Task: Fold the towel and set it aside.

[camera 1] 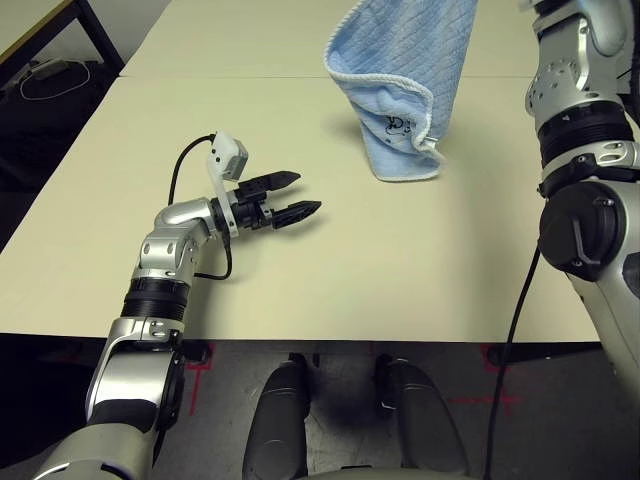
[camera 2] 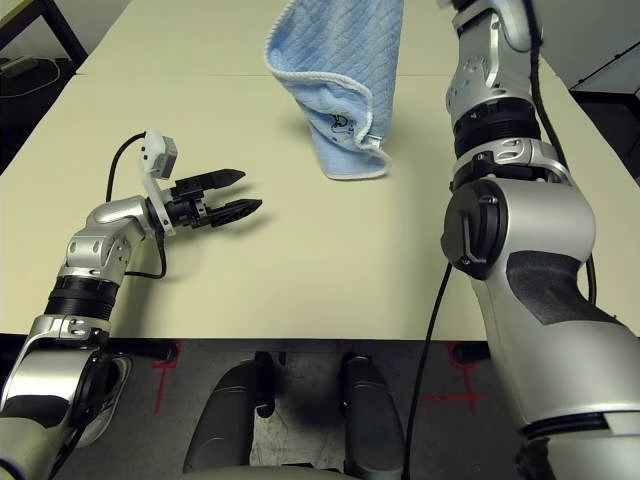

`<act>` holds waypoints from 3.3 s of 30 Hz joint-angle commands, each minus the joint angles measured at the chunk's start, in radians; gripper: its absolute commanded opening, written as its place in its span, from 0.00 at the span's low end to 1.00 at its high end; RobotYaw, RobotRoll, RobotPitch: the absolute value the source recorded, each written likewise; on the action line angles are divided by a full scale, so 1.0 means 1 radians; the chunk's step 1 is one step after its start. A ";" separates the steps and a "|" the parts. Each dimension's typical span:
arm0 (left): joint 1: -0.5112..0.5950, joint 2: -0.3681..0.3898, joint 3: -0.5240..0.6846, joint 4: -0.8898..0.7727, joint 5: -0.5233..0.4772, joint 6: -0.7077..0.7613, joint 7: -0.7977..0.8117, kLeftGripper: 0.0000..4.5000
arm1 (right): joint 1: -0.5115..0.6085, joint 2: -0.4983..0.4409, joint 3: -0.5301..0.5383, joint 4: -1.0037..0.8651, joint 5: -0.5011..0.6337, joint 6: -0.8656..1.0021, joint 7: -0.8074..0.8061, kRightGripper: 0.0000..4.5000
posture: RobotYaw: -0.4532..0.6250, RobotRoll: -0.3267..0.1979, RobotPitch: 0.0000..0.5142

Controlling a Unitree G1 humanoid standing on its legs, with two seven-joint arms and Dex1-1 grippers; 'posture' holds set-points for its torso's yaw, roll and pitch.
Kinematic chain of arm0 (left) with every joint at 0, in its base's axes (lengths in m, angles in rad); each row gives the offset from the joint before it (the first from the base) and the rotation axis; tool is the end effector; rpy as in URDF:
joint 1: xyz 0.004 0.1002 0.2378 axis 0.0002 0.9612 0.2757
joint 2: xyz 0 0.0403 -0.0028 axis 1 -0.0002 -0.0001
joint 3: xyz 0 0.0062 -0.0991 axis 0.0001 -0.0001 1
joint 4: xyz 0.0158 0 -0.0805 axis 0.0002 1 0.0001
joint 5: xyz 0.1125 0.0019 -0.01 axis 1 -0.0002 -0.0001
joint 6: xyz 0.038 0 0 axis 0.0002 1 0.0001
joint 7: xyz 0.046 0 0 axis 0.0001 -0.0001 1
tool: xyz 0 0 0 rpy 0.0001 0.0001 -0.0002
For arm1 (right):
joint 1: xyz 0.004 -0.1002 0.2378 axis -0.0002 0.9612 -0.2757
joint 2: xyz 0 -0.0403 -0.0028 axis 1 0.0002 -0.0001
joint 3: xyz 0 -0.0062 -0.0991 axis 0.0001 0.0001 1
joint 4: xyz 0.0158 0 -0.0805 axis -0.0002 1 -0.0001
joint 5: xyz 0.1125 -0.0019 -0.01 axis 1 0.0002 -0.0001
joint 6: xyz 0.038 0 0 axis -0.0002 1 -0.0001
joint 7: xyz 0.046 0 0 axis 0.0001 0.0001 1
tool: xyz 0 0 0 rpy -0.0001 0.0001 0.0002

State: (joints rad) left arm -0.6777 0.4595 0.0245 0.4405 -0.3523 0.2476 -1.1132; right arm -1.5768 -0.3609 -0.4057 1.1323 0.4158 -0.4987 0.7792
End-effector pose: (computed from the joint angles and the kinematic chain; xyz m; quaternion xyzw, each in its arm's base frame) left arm 0.3282 0.2238 0.1587 0.0306 0.0099 -0.5091 0.8601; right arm 0.3595 -0.1932 0.3636 0.0506 -0.5206 0.2642 0.8103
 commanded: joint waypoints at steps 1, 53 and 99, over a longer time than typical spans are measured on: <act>-0.002 -0.006 -0.012 0.004 0.009 -0.006 -0.006 1.00 | -0.028 -0.016 -0.021 -0.019 0.017 -0.007 -0.028 0.01 | 0.38 0.62 0.37; -0.091 -0.336 -0.315 -0.172 0.211 0.177 0.375 1.00 | 0.036 0.033 0.110 0.034 -0.173 0.119 -0.204 0.01 | 0.43 0.62 0.42; -0.147 -0.425 -0.415 -0.015 0.349 0.105 0.384 1.00 | -0.082 0.009 0.068 0.023 -0.133 0.134 -0.182 0.01 | 0.43 0.62 0.40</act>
State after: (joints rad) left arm -0.8194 0.0383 -0.3896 0.4110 -0.0197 0.3616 -0.7342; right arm -1.6418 -0.3421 -0.3286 1.1809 0.2692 -0.3636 0.5911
